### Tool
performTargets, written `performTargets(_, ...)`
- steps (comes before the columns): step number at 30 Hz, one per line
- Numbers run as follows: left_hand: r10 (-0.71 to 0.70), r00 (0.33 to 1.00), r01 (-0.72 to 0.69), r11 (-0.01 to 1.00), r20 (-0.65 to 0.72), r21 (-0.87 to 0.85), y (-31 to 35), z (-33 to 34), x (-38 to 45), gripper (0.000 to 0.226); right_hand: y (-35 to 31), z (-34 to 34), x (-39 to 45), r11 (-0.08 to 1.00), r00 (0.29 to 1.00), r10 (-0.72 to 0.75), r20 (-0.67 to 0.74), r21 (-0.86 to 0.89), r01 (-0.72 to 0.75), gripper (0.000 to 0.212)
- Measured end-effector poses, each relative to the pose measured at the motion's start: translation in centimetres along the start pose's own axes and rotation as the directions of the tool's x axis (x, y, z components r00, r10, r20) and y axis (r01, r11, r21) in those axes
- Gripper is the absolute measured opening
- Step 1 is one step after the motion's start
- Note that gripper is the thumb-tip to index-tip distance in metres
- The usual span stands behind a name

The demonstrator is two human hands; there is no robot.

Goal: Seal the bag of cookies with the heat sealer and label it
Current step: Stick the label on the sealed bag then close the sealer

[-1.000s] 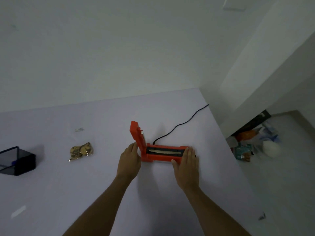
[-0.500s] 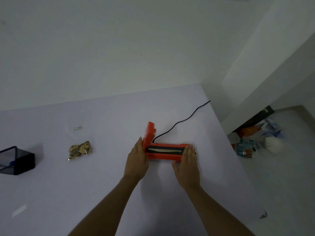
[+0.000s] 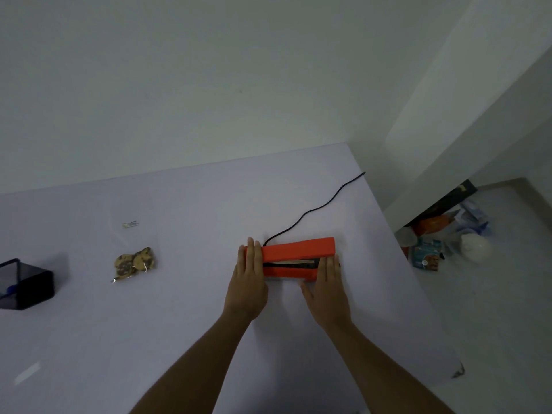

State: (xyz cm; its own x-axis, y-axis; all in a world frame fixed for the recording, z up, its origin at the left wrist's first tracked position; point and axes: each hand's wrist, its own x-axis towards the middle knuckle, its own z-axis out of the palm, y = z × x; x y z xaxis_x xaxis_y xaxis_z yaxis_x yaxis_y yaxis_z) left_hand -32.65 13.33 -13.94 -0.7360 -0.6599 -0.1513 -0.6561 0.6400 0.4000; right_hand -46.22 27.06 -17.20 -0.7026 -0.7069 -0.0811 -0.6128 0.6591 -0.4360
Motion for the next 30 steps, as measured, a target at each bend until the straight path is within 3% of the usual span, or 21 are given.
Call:
performTargets(16,-0.238,0.966,0.233,0.970,-0.095,-0.065,-4.1,-2.0,4.7,0.083,-5.1,2.2,9.5,0.975,0.971,-0.221,0.092,0.013,0.221,0.096)
performTargets(30,-0.278,0.951,0.271,0.960,-0.137,-0.068,-6.3,-3.7,10.7,0.081,-7.2,2.9,16.4,0.955,0.949,-0.295,0.114,0.004,0.296,0.101)
